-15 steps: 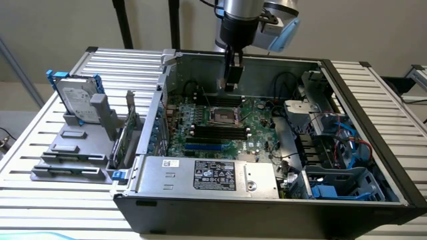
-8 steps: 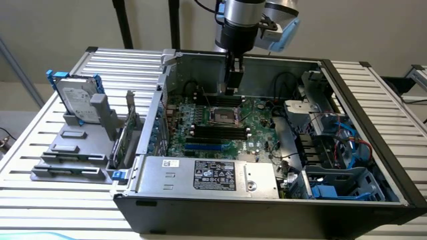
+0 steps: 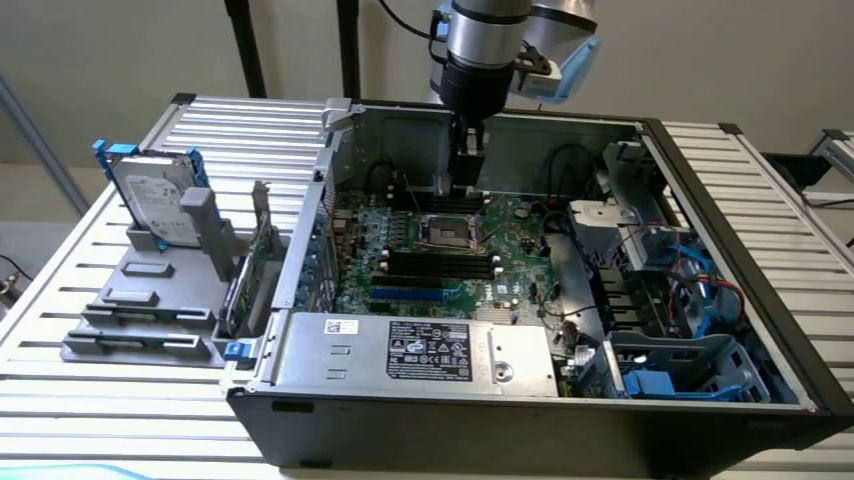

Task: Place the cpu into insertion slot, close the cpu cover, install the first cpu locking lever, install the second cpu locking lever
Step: 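Place the cpu into insertion slot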

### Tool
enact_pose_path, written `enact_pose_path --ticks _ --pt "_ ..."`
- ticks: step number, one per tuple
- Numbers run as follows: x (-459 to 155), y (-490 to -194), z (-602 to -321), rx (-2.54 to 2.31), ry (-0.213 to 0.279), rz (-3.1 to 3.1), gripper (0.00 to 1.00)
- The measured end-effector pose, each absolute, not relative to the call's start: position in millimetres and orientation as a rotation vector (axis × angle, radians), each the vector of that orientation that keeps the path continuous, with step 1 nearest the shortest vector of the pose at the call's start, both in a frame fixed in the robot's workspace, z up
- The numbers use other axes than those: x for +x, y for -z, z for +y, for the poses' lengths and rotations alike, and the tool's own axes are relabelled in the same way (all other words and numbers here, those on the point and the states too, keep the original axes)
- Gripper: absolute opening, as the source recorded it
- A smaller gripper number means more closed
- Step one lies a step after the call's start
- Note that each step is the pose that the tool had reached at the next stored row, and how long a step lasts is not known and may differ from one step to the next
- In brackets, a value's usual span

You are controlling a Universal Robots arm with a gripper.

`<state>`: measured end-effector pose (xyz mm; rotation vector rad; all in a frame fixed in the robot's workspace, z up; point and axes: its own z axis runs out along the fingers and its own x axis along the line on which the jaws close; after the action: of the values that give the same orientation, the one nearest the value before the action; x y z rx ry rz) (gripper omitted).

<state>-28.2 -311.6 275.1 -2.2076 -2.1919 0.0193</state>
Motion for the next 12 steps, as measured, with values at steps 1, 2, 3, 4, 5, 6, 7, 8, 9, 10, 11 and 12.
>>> enact_pose_path --ticks 1,2,3,4,5,6,7,8,9,10,11,12 --pt "-28 -273 -312 -2.208 -0.02 -2.192 0.55" --pt "-28 -272 -312 -2.208 -0.02 -2.192 0.55" --pt "-28 -270 -312 -2.208 -0.02 -2.193 0.55" --pt "-27 -268 -312 -2.208 -0.021 -2.193 0.55" --pt "-26 -266 -312 -2.208 -0.021 -2.193 0.55" --pt "-26 -264 -312 -2.208 -0.021 -2.193 0.55" --pt "-24 -263 -312 -2.208 -0.021 -2.193 0.55" --pt "-24 -262 -312 -2.208 -0.021 -2.193 0.55" --pt "-23 -261 -313 -2.208 -0.021 -2.193 0.55" --pt "-23 -260 -313 -2.208 -0.021 -2.193 0.55" --pt "-22 -260 -314 -2.208 -0.021 -2.193 0.55" --pt "-22 -259 -316 -2.207 -0.021 -2.193 0.55"
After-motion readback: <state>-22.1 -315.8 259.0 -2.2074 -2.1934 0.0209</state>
